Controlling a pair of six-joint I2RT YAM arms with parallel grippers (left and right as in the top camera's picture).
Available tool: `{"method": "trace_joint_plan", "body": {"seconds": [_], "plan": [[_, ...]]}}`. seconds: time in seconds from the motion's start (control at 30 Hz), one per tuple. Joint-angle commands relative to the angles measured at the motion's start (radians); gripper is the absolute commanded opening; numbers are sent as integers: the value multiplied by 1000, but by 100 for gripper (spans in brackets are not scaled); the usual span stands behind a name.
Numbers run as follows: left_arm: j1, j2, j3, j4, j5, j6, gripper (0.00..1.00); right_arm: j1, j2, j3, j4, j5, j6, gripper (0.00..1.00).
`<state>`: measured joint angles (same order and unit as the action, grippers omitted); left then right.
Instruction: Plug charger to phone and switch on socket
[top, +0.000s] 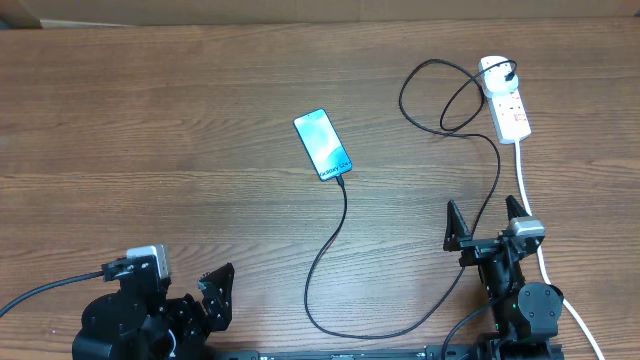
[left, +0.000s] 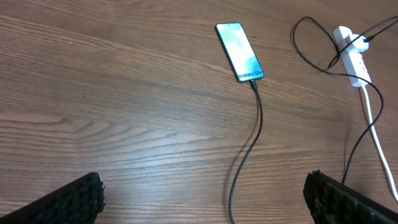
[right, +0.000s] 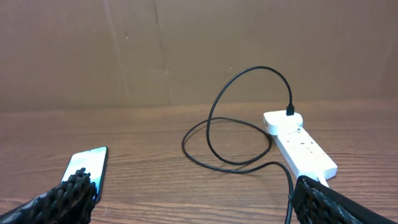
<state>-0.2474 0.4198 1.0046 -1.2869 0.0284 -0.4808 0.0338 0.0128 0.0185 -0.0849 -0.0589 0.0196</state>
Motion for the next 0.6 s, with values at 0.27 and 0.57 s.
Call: {"method": "trace_joint_plan", "body": {"seconds": [0.27,0.57], "plan": [[-3,-7,-3,3,-10,-14,100,5,-11,-11,-3,29,-170,100],[-3,-7,-3,3,-10,-14,100,5,-10,-10,-3,37,-118,100]]}}
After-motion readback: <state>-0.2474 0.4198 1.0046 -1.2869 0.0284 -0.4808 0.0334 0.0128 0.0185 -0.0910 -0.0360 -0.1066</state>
